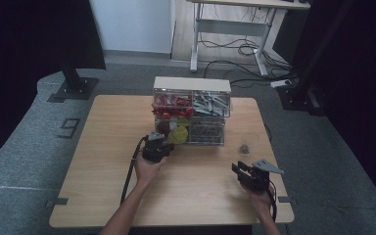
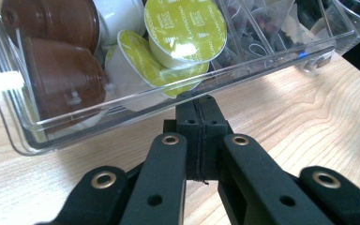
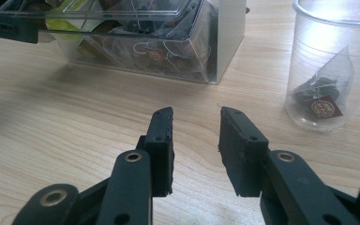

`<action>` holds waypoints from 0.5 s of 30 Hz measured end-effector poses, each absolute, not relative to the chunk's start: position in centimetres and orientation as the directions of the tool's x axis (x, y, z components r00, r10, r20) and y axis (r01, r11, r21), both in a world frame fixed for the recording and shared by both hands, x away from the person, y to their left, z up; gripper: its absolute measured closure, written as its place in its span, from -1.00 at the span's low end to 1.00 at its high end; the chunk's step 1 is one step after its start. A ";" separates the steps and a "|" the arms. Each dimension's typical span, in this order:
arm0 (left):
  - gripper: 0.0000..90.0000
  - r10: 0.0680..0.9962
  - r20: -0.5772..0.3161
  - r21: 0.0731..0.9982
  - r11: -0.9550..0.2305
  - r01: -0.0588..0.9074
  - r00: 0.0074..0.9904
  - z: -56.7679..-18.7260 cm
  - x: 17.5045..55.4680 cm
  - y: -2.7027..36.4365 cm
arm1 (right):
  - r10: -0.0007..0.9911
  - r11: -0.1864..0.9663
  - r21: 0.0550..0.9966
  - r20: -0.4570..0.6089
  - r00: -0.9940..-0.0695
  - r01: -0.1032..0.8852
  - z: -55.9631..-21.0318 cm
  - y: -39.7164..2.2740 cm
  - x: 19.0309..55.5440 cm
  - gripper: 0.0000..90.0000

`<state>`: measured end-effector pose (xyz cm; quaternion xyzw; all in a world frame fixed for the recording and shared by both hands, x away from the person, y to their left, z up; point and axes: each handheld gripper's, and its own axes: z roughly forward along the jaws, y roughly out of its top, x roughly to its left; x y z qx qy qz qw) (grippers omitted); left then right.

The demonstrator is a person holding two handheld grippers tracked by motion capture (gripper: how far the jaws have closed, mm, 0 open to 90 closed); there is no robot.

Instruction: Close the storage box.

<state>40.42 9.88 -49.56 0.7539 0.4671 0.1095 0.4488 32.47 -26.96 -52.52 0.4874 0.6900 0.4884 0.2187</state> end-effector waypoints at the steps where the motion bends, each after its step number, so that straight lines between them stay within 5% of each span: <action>1: 1.00 0.803 -0.255 0.778 -0.162 0.608 0.539 -49.6 40.4 9.9 | 0.886 0.048 0.887 0.174 -0.429 0.459 -52.5 -27.0 32.5 0.44; 15: 0.98 0.801 -0.262 0.769 -0.164 0.618 0.538 -50.3 40.4 10.0 | 0.887 0.053 0.881 0.175 -0.427 0.469 -52.9 -26.8 32.5 0.44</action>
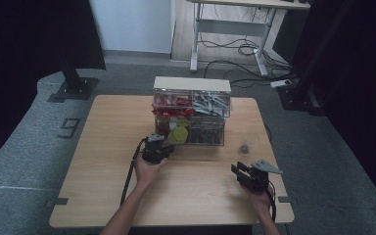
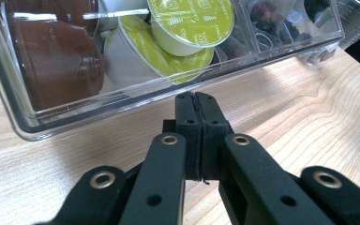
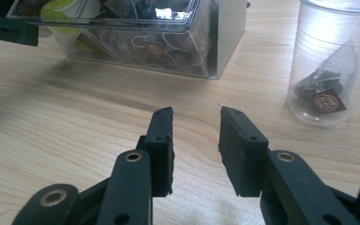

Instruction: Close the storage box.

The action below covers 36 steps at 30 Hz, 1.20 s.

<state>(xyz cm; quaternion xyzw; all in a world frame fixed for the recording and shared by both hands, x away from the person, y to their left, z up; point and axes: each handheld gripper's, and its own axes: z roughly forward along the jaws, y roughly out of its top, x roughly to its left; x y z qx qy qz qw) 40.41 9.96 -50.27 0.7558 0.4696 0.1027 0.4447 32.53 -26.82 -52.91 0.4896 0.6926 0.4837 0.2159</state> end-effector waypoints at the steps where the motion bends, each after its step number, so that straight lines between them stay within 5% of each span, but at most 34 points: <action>1: 0.98 0.800 -0.263 0.769 -0.163 0.618 0.539 -50.3 40.4 10.0 | 0.887 0.053 0.882 0.174 -0.428 0.469 -52.9 -26.8 32.5 0.44; 15: 0.82 0.780 -0.255 0.775 -0.189 0.603 0.572 -51.1 38.3 10.5 | 0.883 0.065 0.880 0.169 -0.437 0.471 -53.0 -26.5 32.4 0.36; 36: 0.25 0.780 -0.182 0.767 -0.269 0.582 0.599 -52.9 33.2 13.7 | 0.875 0.097 0.851 0.175 -0.452 0.516 -54.4 -26.8 31.7 0.12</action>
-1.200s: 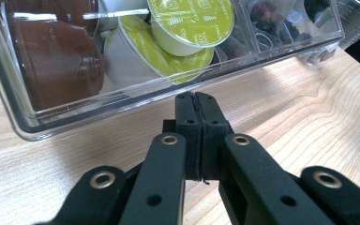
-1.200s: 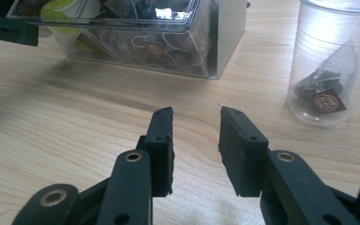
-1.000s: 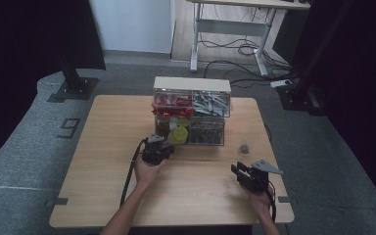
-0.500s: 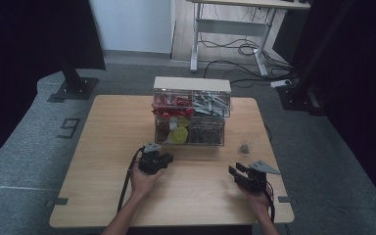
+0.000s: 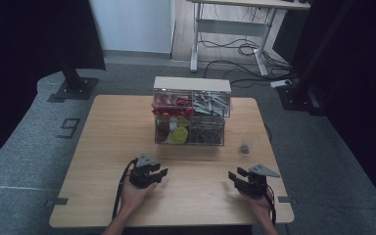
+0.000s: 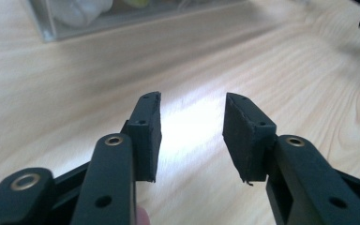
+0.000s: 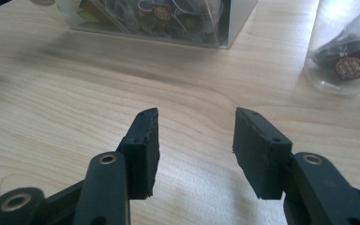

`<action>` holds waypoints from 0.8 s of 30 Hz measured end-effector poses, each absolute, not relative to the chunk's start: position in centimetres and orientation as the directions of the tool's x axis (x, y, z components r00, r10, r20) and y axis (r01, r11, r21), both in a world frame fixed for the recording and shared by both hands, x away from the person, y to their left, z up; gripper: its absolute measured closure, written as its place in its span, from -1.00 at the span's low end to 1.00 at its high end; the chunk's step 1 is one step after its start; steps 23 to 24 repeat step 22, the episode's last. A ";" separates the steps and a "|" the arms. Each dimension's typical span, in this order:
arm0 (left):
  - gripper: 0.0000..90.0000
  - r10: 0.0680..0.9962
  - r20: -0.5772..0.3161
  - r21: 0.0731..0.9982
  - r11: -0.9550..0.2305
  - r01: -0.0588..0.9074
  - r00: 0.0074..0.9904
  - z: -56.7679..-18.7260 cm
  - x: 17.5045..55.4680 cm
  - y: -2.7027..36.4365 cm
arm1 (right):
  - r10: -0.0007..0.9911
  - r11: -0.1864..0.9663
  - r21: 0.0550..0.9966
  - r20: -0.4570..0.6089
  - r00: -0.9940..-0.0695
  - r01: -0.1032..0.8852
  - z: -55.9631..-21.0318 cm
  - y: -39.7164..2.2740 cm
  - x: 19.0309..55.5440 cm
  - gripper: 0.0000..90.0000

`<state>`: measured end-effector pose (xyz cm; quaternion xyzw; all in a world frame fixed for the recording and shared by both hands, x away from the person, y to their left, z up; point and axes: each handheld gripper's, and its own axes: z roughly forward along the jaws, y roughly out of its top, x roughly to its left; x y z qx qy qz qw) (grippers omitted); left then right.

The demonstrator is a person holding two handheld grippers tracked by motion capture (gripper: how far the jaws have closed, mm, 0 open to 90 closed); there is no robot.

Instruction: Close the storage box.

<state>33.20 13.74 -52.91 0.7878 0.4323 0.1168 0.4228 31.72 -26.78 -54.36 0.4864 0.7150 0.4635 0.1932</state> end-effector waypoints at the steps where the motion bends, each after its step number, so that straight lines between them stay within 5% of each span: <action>1: 0.24 0.783 -0.179 0.768 -0.268 0.582 0.596 -53.0 33.0 14.0 | 0.875 0.099 0.849 0.174 -0.452 0.519 -54.5 -26.8 31.6 0.11; 24: 0.13 0.827 -0.114 0.748 -0.293 0.595 0.550 -54.4 31.1 16.1 | 0.892 0.157 0.831 0.113 -0.437 0.534 -55.2 -27.2 30.5 0.07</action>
